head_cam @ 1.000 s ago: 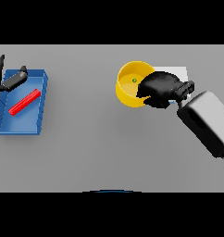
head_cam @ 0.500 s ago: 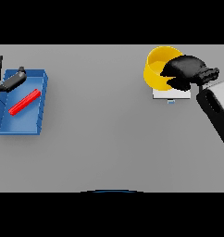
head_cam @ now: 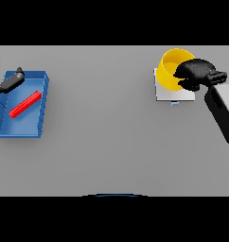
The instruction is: Pick up the red beaker and tilt it to pour out 1 green nut into yellow bowl. Pick up the yellow bowl and place it on the metallic measuring scale.
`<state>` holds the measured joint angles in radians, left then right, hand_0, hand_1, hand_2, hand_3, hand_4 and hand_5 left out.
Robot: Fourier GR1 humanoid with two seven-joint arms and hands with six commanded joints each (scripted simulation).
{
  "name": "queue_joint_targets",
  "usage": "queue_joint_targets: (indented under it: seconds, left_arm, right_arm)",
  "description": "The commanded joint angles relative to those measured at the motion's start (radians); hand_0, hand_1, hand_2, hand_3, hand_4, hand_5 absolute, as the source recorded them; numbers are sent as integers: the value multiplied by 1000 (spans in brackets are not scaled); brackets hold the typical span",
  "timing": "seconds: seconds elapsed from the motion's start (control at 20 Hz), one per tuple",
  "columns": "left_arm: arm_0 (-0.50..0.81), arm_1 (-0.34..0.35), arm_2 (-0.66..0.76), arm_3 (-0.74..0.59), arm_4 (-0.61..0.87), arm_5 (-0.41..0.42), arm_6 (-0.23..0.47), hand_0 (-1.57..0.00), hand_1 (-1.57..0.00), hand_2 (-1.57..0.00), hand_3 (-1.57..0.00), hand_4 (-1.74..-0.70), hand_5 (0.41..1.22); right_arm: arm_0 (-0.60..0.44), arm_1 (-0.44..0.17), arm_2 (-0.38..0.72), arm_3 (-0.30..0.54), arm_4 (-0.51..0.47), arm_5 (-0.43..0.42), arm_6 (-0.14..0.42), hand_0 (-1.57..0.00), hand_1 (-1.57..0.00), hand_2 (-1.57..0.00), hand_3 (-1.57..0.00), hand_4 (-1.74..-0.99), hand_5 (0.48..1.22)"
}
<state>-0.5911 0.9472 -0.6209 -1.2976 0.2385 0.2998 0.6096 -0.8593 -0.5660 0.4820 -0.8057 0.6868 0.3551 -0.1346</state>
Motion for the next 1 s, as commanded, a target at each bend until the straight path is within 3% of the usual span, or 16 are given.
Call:
queue_joint_targets:
  seconds: [0.0,0.25,0.4,0.5,0.55,0.6,0.65,0.75,0.85,0.95]
  left_arm:
    - [5,-2,-4,-1,-3,2,0,1,1,1,1,-807,749]
    - [-19,2,-7,3,12,1,0,1,1,1,1,-800,725]
    - [-9,1,-10,5,12,1,-5,1,1,1,1,-806,734]
    - [-26,-10,-15,17,4,-4,0,1,1,1,1,-811,740]
    - [-24,-20,-21,20,5,-3,0,1,1,1,1,-813,745]
    - [-23,-23,-24,22,4,-1,0,1,1,1,1,-812,745]
    - [-26,-21,-22,25,5,0,0,1,1,1,1,-812,744]
    - [-28,-37,-29,37,2,8,0,1,1,1,1,-812,745]
    - [-35,-27,-27,49,3,-1,-8,1,1,1,1,-805,740]
    - [-42,-36,-27,54,3,0,-7,1,1,1,1,-809,739]
  right_arm:
    - [-8,2,-2,25,-1,-9,-8,-1571,-1568,-1571,-1410,-1724,1221]
    - [-32,43,11,124,3,-56,6,-1571,-1491,-1566,-1497,-1727,1221]
    - [-44,40,15,178,-3,-69,-45,-1548,-1420,-1568,-1481,-1721,1221]
    - [-56,50,17,209,-10,-59,-40,-1536,-1411,-1569,-1165,-1728,1221]
    - [-56,58,14,209,-18,-50,-26,-1543,-1443,-1496,-1022,-1659,1221]
    - [-53,59,14,216,-21,-49,-28,-1525,-1350,-1348,-907,-1596,1134]
    - [-57,58,11,221,-24,-46,-25,-1219,-1083,-1132,-824,-1548,1053]
    - [-60,61,10,233,-26,-34,-31,-780,-692,-810,-711,-1470,928]
    - [-73,70,7,257,-27,-27,-33,-499,-443,-597,-635,-1425,851]
    - [-72,73,11,265,-24,-34,-51,-319,-283,-449,-572,-1397,799]
